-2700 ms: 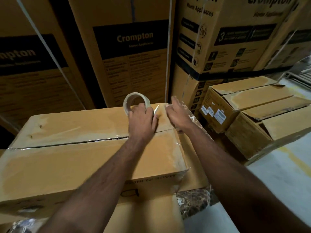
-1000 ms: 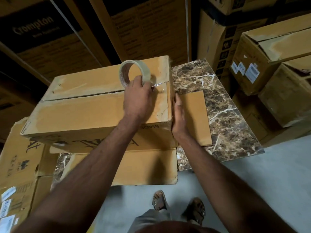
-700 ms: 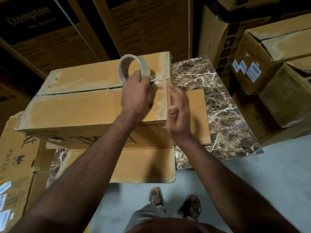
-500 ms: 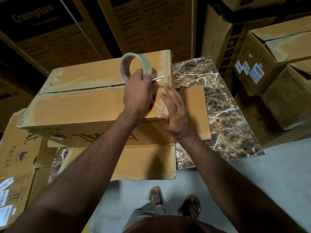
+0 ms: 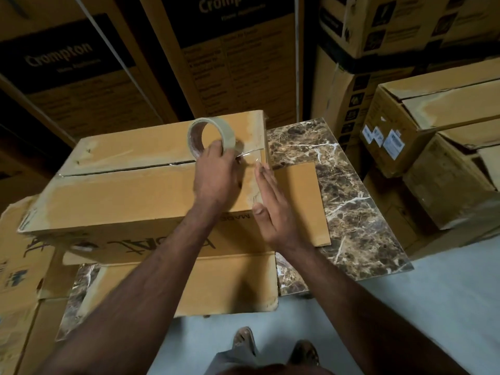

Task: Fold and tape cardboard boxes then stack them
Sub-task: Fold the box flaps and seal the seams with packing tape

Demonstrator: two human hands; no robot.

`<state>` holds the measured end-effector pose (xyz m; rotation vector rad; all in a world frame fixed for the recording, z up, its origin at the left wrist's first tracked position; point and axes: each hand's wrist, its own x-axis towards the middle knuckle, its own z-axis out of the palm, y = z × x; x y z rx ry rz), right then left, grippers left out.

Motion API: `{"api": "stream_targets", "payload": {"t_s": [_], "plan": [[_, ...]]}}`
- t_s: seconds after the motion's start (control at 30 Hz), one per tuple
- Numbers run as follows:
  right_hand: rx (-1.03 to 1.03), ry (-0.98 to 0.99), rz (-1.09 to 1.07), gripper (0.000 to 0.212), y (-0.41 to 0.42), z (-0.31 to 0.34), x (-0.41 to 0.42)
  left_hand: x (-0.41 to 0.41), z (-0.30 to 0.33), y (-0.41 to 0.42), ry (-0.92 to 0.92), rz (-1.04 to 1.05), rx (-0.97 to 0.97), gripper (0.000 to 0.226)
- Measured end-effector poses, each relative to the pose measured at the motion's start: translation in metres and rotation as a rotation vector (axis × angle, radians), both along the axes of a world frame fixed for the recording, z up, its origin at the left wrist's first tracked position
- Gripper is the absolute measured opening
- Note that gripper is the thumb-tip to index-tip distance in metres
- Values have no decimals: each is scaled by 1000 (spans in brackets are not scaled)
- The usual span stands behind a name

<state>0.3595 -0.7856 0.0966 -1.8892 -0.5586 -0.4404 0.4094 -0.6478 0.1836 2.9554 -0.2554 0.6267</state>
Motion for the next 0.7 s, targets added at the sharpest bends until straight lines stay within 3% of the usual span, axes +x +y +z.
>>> {"api": "stream_targets", "payload": {"t_s": [0.1, 0.17, 0.47, 0.53, 0.6, 0.63, 0.7], "plan": [[146, 301, 87, 78, -4, 14, 27, -4, 2, -5, 9, -28, -5, 45], [134, 454, 102, 72, -12, 26, 57, -3, 1, -6, 23, -31, -4, 45], [148, 663, 32, 70, 0, 63, 164, 7, -3, -6, 20, -40, 0, 30], [152, 747, 48, 82, 4, 62, 184, 7, -5, -4, 24, -30, 3, 31], [150, 864, 51, 109, 0, 54, 210, 9, -7, -4, 30, -25, 10, 30], [152, 892, 46, 109, -3, 55, 218, 10, -7, -4, 32, -28, 9, 30], [169, 882, 32, 81, -3, 67, 222, 10, -7, -3, 39, -33, 1, 29]]}}
